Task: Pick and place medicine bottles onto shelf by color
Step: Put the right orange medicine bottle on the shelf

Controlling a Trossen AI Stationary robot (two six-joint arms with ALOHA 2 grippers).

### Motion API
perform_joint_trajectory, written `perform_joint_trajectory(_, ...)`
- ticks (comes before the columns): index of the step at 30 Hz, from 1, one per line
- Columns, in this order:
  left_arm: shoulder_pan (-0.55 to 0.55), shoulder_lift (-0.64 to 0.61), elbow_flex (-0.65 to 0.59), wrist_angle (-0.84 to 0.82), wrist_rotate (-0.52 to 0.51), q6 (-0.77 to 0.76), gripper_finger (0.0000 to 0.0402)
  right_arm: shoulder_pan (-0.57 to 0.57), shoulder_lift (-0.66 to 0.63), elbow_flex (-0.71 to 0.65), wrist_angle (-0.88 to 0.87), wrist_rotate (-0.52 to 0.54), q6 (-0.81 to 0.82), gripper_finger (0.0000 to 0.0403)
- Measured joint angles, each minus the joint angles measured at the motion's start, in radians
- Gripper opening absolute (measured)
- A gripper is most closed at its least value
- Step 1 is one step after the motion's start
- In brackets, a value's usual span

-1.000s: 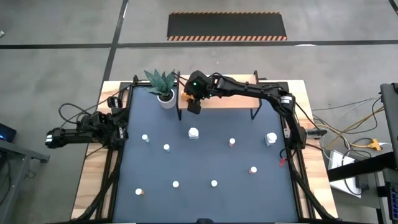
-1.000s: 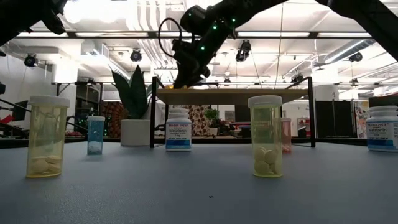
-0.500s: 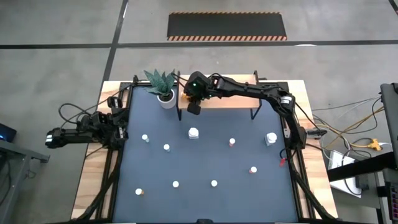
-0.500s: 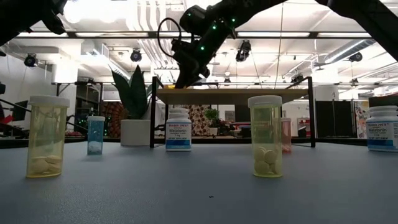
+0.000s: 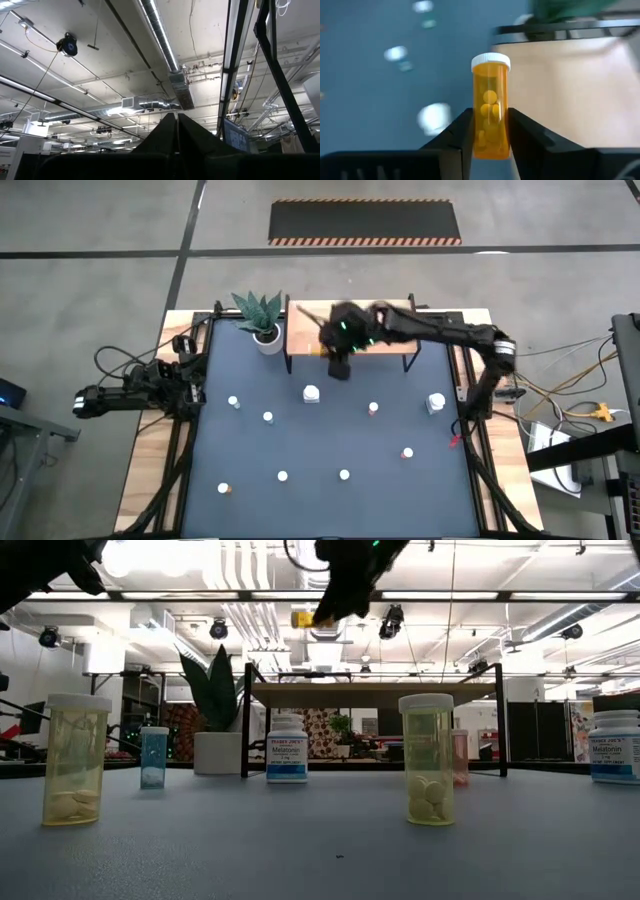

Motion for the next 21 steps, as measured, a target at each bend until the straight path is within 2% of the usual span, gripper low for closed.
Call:
perform_joint_trajectory(3, 0.0, 0.0, 0.0, 0.0, 0.009, 0.0, 0.0003, 0.074, -0.119, -0.21, 0.169, 0.001, 0.027, 0.0091)
perform_joint_trajectory(6, 0.0, 0.001, -0.001, -0.017, 0.011, -0.007, 0.0003, 0.141, -0.224, -0.45, 0.441, 0.008, 0.057, 0.0091)
perform_joint_trajectory(11, 0.0, 0.061, 0.0, -0.016, 0.032, -0.075, 0.0003, 0.214, -0.317, -0.819, 1.071, 0.007, 0.07, 0.0093)
perform_joint_trajectory(16, -0.001, 0.242, 0.004, 0.222, 0.06, -0.164, 0.0003, 0.226, -0.275, -1.08, 1.72, 0.01, 0.065, 0.0093)
perform_joint_trajectory(18, -0.001, 0.338, 0.024, 0.299, 0.061, -0.183, 0.0003, 0.226, -0.226, -1.136, 1.929, 0.011, 0.063, 0.0093)
perform_joint_trajectory(21, -0.001, 0.485, 0.091, 0.354, 0.061, -0.185, 0.0003, 0.226, -0.156, -1.18, 2.146, 0.054, 0.051, 0.0093)
